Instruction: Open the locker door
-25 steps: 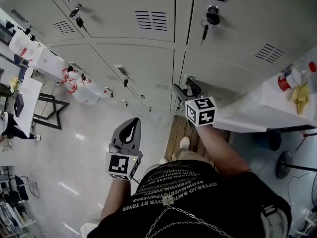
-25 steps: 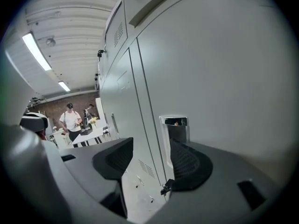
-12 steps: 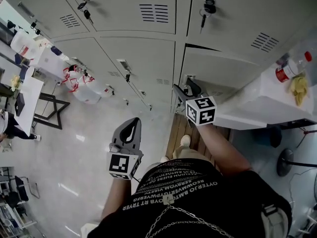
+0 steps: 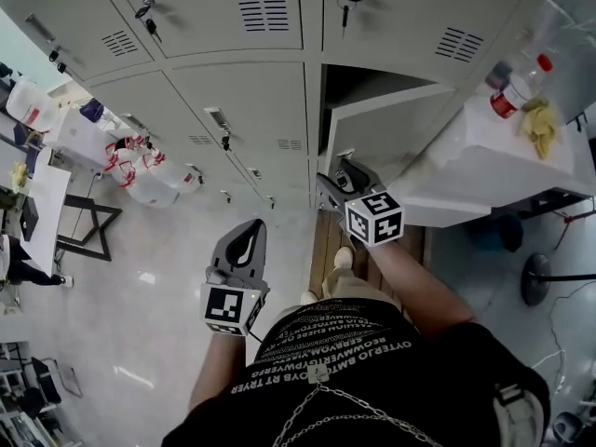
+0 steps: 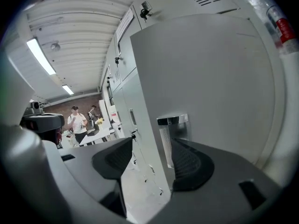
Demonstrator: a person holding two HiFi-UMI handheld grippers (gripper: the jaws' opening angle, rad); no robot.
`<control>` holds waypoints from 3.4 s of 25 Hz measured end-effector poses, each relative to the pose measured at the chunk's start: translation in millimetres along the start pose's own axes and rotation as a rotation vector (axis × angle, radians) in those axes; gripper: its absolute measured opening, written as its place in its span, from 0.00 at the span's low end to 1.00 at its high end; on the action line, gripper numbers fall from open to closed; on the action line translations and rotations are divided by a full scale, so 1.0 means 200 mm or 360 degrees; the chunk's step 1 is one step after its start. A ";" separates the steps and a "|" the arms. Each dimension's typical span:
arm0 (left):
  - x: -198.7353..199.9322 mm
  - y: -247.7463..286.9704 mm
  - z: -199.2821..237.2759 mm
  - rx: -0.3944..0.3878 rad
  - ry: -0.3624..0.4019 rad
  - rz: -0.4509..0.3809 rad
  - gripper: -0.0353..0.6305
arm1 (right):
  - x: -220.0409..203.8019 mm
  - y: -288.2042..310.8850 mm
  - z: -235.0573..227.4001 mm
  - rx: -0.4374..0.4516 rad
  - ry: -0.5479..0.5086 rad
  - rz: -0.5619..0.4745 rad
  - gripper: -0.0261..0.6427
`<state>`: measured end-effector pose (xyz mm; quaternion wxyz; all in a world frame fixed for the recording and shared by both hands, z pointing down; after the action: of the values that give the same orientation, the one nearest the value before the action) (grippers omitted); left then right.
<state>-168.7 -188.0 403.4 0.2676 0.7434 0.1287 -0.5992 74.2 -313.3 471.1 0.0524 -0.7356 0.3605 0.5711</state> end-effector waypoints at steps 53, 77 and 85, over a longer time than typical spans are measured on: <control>-0.17 -0.37 -0.14 -0.0313 0.0024 -0.0097 0.05 | -0.17 -0.41 0.07 -0.0441 0.0025 0.0007 0.23; 0.02 -0.40 -0.70 -0.0360 0.0085 -0.0089 0.05 | -0.35 -1.24 -0.32 -0.0574 0.0170 -0.0008 0.30; 0.04 -0.49 -0.89 -0.0316 0.0095 -0.0055 0.05 | -0.37 -1.32 -0.40 -0.0517 0.0133 0.0019 0.20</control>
<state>-70.7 -10.2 396.7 0.3256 0.7286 0.2080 -0.5655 287.1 -124.3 475.2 -0.0856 -0.7554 0.2696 0.5911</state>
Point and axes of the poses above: the fingertips, and each gripper's own axes: y forward along the fingers, z to its left, x out of its top, the point moved 10 cm from there along -y, backward along the fingers, and after that the axes turned 7 degrees about y, right-handed, at the moved point
